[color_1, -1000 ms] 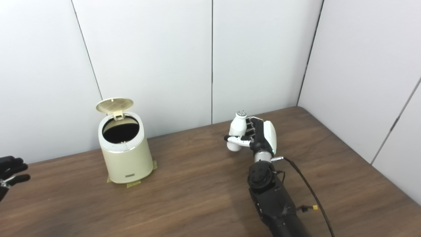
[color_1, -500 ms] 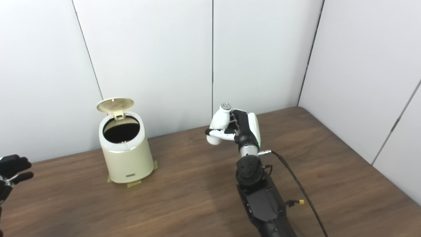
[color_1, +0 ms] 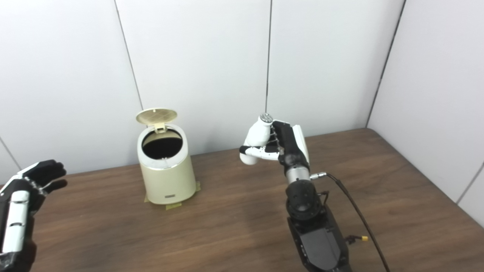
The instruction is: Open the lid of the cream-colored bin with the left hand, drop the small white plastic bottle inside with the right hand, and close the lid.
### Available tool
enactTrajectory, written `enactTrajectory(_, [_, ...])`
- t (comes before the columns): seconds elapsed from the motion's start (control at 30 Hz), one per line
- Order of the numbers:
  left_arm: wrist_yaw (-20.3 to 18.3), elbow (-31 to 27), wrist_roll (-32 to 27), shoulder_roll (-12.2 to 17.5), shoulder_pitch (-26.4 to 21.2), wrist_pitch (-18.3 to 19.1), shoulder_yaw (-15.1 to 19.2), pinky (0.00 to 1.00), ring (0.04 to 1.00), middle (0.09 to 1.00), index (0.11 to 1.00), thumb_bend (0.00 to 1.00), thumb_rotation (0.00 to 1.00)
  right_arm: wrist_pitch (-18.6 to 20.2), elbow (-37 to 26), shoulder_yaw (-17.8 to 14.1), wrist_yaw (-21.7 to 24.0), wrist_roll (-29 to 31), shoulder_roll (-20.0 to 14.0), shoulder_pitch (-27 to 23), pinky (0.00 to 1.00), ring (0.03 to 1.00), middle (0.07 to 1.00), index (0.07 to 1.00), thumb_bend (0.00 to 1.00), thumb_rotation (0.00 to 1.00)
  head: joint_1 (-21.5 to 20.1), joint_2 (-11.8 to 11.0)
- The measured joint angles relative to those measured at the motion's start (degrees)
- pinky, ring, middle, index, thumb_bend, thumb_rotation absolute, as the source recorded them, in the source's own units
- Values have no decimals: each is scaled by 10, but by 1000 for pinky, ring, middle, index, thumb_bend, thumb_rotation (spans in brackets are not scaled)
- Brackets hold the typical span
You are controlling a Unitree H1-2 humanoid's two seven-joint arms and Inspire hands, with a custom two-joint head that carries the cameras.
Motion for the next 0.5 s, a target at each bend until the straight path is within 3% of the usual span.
enactTrajectory(0.27, [10, 0, 41, -11, 0, 3, -13, 705, 758, 757, 745, 390, 739, 3, -16, 17, 32, -4, -1, -8, 448, 483, 507, 444, 518, 0, 25, -5])
enactTrajectory(0.5, [15, 0, 57, -18, 0, 1, -21, 716, 758, 756, 740, 366, 757, 22, -33, 33, 48, -13, 5, -42, 435, 483, 500, 455, 518, 0, 34, -11])
